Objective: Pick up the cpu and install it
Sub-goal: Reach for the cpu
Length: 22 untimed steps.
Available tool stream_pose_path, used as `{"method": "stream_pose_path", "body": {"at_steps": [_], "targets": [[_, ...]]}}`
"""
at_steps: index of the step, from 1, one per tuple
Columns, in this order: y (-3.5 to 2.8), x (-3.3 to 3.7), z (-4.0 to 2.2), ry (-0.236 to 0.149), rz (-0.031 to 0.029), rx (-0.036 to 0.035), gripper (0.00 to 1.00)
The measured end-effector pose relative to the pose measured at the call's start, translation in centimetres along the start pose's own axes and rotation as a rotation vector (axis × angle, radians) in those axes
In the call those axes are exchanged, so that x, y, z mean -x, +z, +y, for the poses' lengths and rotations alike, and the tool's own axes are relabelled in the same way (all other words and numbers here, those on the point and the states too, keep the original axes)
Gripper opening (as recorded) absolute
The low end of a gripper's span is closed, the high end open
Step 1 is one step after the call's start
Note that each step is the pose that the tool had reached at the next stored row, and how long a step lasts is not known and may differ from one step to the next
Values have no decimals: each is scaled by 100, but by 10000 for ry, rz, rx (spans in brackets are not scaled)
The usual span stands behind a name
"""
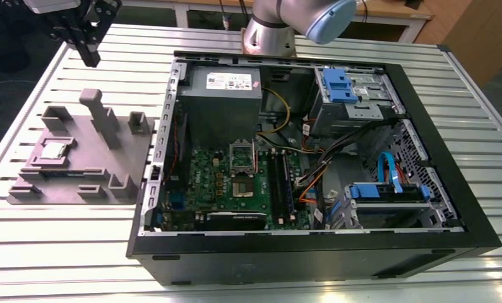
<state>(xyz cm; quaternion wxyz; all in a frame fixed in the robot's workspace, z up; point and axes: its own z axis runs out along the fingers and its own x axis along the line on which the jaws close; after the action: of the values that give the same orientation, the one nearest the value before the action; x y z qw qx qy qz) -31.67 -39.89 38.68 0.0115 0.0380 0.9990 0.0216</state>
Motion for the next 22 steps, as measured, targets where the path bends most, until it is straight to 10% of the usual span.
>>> {"method": "stream_pose_path", "body": {"at_steps": [22], "targets": [[5, -126, -10, 0, 26, -2, 10]]}}
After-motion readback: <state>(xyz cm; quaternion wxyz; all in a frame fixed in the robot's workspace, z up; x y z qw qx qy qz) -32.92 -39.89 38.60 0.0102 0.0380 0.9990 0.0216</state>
